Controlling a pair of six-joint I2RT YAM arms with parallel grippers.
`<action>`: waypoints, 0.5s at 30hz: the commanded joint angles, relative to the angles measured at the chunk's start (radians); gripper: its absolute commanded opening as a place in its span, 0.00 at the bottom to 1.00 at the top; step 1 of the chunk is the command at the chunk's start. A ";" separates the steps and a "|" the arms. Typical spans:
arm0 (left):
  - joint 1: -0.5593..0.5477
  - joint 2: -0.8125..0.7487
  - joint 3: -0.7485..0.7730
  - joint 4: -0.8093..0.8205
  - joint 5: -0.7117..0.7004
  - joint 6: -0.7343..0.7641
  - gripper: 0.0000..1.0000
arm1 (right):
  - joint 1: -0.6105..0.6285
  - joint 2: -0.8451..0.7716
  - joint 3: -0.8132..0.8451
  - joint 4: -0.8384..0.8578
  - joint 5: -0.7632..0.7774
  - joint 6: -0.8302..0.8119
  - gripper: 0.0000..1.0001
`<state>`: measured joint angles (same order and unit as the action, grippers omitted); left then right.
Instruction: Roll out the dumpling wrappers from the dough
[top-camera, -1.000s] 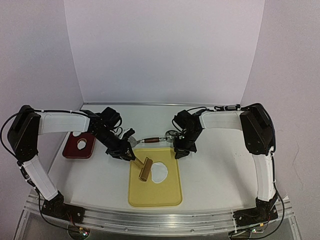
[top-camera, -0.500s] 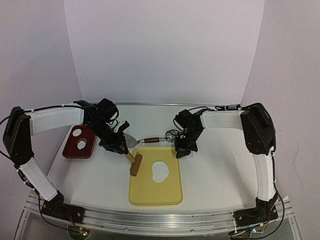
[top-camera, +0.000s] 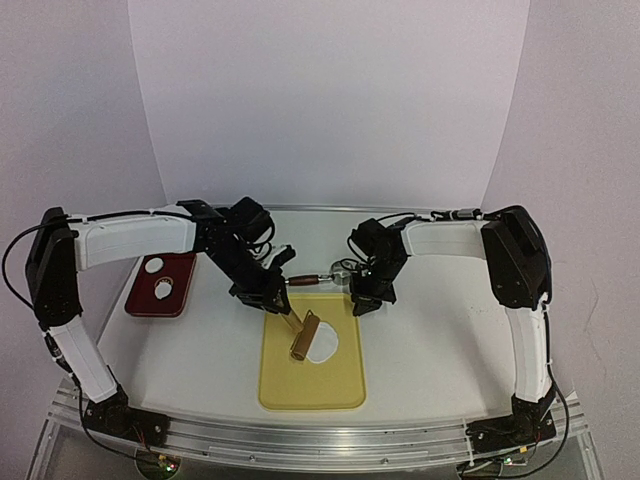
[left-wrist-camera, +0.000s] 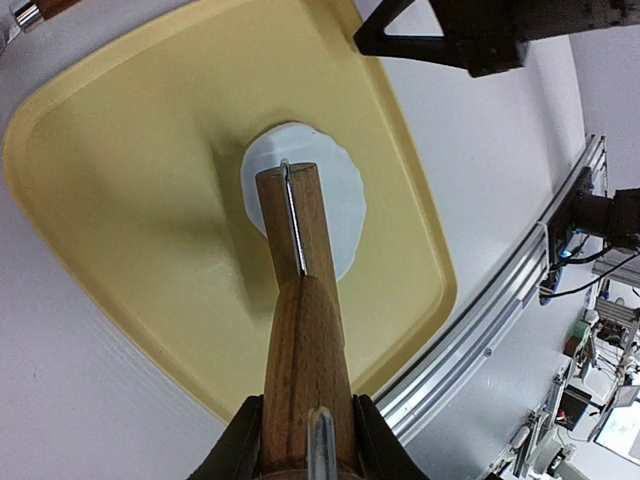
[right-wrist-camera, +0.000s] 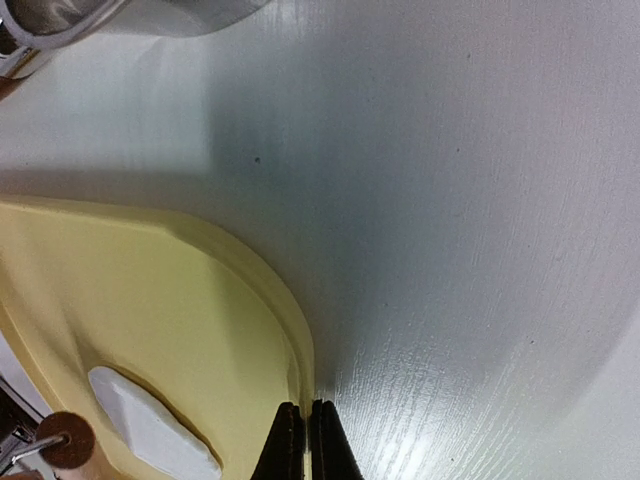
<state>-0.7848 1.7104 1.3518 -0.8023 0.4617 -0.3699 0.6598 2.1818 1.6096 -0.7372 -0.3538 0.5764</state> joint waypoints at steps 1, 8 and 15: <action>0.006 0.031 0.033 0.054 -0.041 -0.030 0.00 | -0.014 -0.024 0.000 -0.036 0.058 0.002 0.00; -0.001 0.105 0.031 0.060 -0.041 -0.048 0.00 | -0.014 -0.022 0.003 -0.036 0.058 0.000 0.00; -0.004 0.148 0.008 0.085 -0.026 -0.051 0.00 | -0.014 -0.010 0.010 -0.036 0.047 0.000 0.00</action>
<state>-0.7856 1.8065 1.3548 -0.7424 0.4664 -0.4015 0.6594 2.1818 1.6096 -0.7372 -0.3542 0.5762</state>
